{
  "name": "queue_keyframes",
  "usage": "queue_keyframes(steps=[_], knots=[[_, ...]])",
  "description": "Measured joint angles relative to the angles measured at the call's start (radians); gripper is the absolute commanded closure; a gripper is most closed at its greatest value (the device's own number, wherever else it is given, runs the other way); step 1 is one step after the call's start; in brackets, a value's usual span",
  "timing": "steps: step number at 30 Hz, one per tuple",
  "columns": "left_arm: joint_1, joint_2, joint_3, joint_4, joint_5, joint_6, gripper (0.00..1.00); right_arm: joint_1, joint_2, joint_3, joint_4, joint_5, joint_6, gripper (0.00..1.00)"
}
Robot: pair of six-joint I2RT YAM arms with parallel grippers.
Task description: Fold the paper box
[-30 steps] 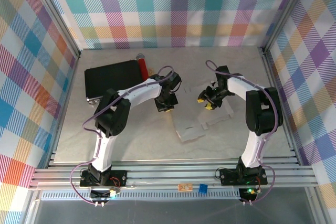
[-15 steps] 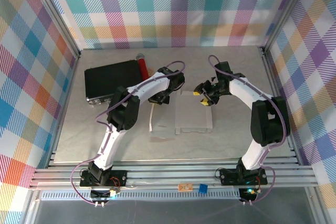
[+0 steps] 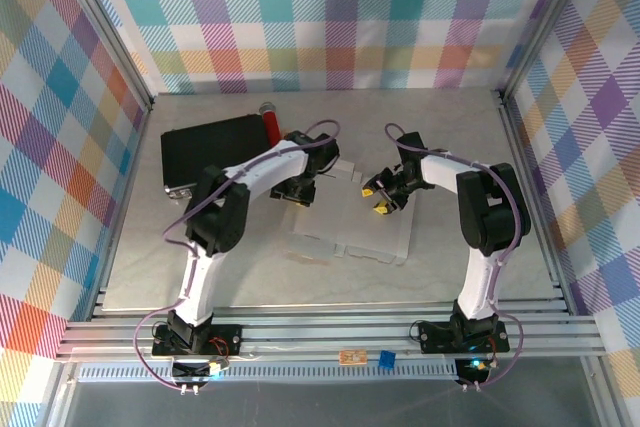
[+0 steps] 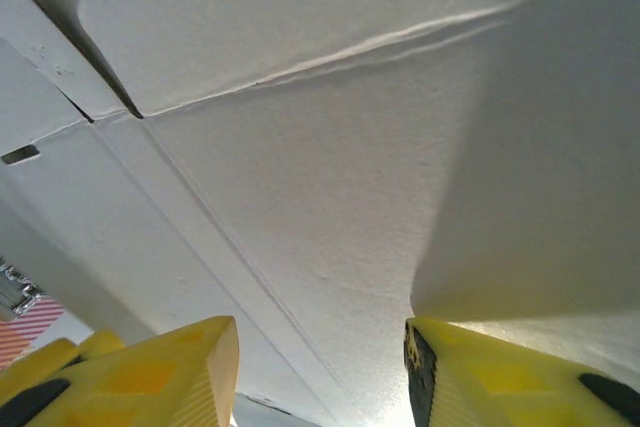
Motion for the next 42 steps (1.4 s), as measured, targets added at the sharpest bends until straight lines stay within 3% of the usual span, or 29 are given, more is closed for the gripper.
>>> queue_keyframes(steps=[7,15,17,25,37,42], knots=[[0.152,-0.16,-0.151,0.136,0.31,-0.014,0.44,0.0,0.0,-0.008,0.013,0.001,0.007,0.53],[0.156,-0.159,-0.265,0.237,0.442,-0.013,0.47,0.0,0.0,-0.01,0.014,0.001,0.022,0.54],[0.155,-0.152,-0.277,0.252,0.456,-0.014,0.5,0.0,0.0,-0.01,0.014,0.001,0.023,0.54],[0.152,-0.129,-0.278,0.298,0.472,-0.008,0.76,0.0,0.0,-0.01,0.014,0.002,0.037,0.55],[0.106,-0.087,-0.242,0.273,0.389,0.018,0.8,0.0,-0.002,-0.018,0.028,0.002,0.094,0.57],[0.071,-0.074,-0.237,0.27,0.339,0.033,0.95,0.0,-0.005,-0.029,0.049,0.001,0.123,0.57]])
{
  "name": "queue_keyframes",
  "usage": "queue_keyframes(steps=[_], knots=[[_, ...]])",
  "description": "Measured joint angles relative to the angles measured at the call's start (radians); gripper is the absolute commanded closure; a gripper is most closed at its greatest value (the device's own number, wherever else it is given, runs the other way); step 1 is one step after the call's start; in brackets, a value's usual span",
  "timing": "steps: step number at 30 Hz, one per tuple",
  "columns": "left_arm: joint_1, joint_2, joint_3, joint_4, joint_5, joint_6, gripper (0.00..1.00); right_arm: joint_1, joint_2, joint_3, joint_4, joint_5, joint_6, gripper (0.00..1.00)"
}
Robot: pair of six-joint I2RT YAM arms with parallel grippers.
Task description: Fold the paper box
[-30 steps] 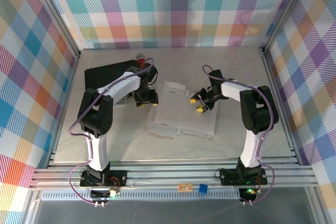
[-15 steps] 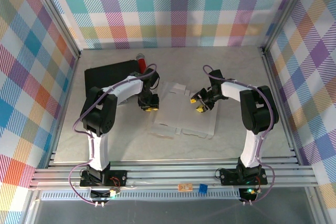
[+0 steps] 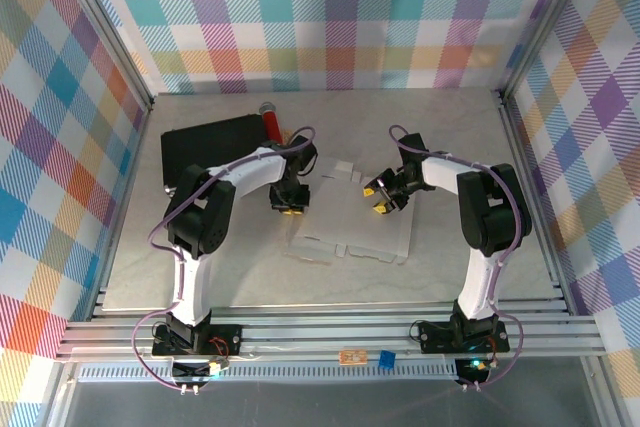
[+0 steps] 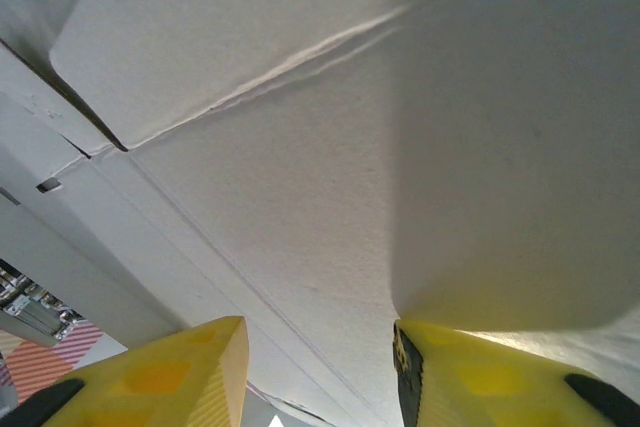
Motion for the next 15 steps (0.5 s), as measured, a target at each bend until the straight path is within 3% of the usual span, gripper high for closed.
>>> queue_keyframes(steps=[1,5,9,13,15], knots=[[-0.006,0.0,0.0,0.0,-0.013,0.005,1.0,0.0,-0.001,-0.002,0.005,0.0,0.007,0.57],[-0.031,0.0,0.008,-0.013,-0.082,0.019,1.0,0.0,-0.001,-0.006,0.028,-0.001,0.036,0.58],[-0.072,0.0,0.075,-0.061,-0.246,0.044,1.0,0.0,-0.034,-0.033,0.055,0.005,0.094,0.57],[-0.117,-0.003,0.152,-0.036,-0.419,0.131,1.0,0.005,-0.192,-0.085,0.082,0.063,0.195,0.54],[-0.138,-0.018,0.154,0.006,-0.454,0.196,1.0,0.006,-0.293,-0.109,0.138,0.095,0.256,0.52]])
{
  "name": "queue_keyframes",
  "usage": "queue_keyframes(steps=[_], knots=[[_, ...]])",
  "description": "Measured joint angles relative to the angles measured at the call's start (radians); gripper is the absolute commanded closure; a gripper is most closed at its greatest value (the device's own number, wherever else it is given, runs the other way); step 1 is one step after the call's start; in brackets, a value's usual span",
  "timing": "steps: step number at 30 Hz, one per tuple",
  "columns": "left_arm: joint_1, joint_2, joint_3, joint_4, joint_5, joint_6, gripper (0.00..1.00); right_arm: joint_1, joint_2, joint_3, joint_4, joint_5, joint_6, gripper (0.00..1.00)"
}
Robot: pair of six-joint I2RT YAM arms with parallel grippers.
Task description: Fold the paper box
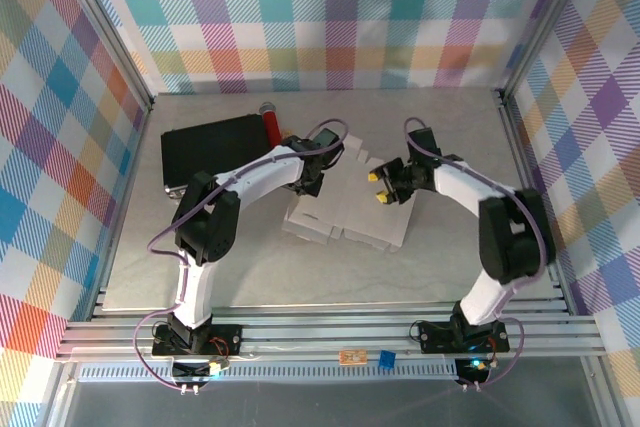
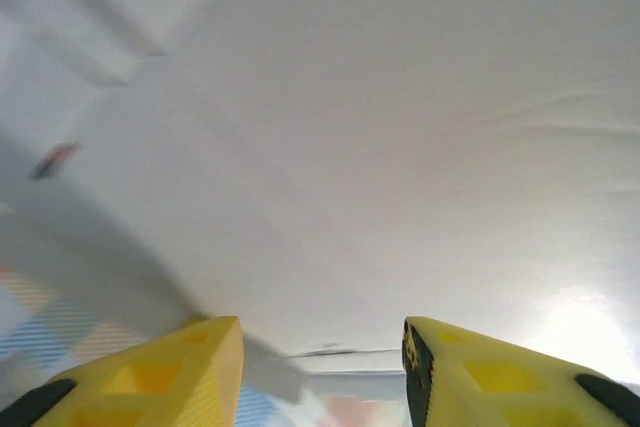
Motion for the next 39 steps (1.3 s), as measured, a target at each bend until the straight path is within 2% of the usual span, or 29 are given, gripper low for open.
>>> queue_keyframes(steps=[4,7,11,15,22,29,39], knots=[[-0.033,-0.023,0.008,0.079,-0.015,0.148,1.0,0.01,-0.119,-0.037,0.198,0.046,0.134,0.5],[-0.042,-0.021,0.052,0.101,-0.015,0.242,1.0,0.019,-0.108,-0.039,0.302,0.061,0.196,0.48],[-0.043,-0.021,0.116,0.13,-0.01,0.336,1.0,0.021,-0.046,-0.005,0.342,0.059,0.238,0.46],[-0.043,-0.021,0.146,0.134,-0.004,0.39,1.0,0.028,0.009,0.066,0.333,0.06,0.247,0.45],[-0.049,-0.018,0.147,0.122,0.0,0.424,1.0,0.044,-0.005,0.136,0.304,0.084,0.212,0.43],[-0.059,-0.018,0.147,0.122,-0.02,0.444,1.0,0.05,0.044,0.241,0.249,0.07,0.175,0.46],[-0.086,-0.007,0.148,0.122,-0.064,0.475,1.0,0.059,0.105,0.362,0.102,0.042,0.104,0.61]])
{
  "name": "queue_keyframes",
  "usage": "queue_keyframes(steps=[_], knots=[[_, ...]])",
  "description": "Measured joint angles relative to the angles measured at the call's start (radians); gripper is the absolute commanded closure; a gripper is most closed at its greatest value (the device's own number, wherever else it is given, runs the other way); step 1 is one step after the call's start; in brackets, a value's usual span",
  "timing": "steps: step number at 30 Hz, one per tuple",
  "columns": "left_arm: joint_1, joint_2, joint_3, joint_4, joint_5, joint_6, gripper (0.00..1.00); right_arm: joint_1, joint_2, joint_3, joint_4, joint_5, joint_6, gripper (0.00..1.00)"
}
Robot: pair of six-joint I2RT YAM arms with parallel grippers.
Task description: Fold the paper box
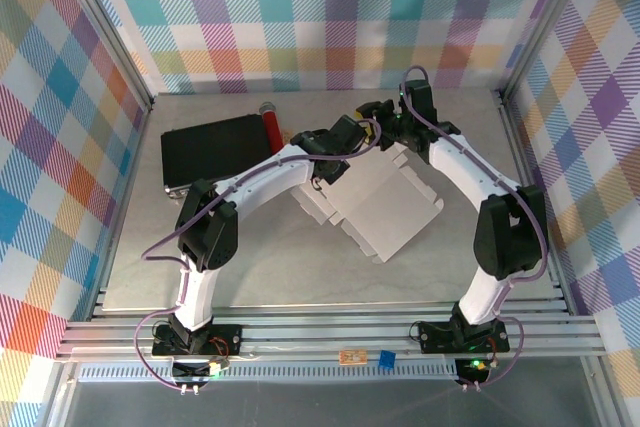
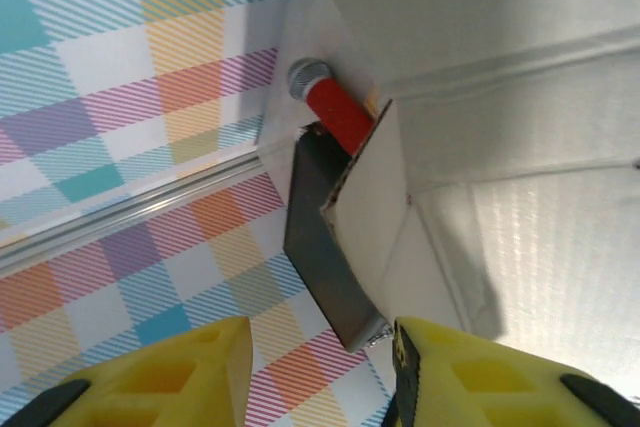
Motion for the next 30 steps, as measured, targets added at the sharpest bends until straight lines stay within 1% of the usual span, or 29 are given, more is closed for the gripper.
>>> queue_keyframes(steps=[5,8,11,15,18,20,21,22,24,25,26,27,29,30], knots=[[-0.001,0.004,0.006,-0.002,-0.016,0.005,1.0,0.002,0.009,0.003,-0.08,-0.002,-0.023,0.64],[-0.002,0.004,0.01,-0.003,-0.027,0.007,1.0,0.004,0.035,0.039,-0.127,-0.01,-0.042,0.66],[-0.003,0.004,0.01,-0.008,-0.034,0.016,1.0,0.005,0.055,0.061,-0.143,-0.015,-0.056,0.71],[-0.005,0.004,0.01,-0.017,-0.048,0.025,1.0,0.005,0.079,0.099,-0.182,-0.021,-0.08,0.85],[-0.008,0.004,0.01,-0.022,-0.058,0.027,1.0,0.005,0.08,0.114,-0.201,-0.019,-0.096,0.98],[-0.009,0.004,0.01,-0.023,-0.065,0.027,1.0,0.005,0.08,0.116,-0.213,-0.017,-0.101,1.0],[-0.009,0.004,0.01,-0.023,-0.068,0.026,0.92,0.005,0.08,0.116,-0.217,-0.016,-0.099,1.0],[-0.009,0.004,0.01,-0.024,-0.07,0.024,0.78,0.005,0.08,0.116,-0.219,-0.016,-0.101,1.0],[-0.01,0.001,0.013,-0.026,-0.072,-0.008,0.54,0.005,0.08,0.113,-0.217,-0.008,-0.1,1.0],[-0.01,-0.001,0.021,-0.034,-0.074,-0.045,0.39,0.005,0.08,0.105,-0.209,-0.007,-0.1,1.0],[-0.011,-0.004,0.036,-0.051,-0.074,-0.096,0.28,0.004,0.08,0.098,-0.203,-0.005,-0.098,1.0],[-0.011,-0.008,0.059,-0.077,-0.07,-0.164,0.24,0.002,0.08,0.082,-0.186,-0.005,-0.093,1.0],[0.006,-0.037,0.098,-0.121,-0.023,-0.341,0.24,-0.005,0.076,0.04,-0.138,-0.006,-0.079,1.0],[0.016,-0.069,0.102,-0.135,0.023,-0.445,0.25,-0.008,0.072,0.015,-0.107,-0.007,-0.067,1.0]])
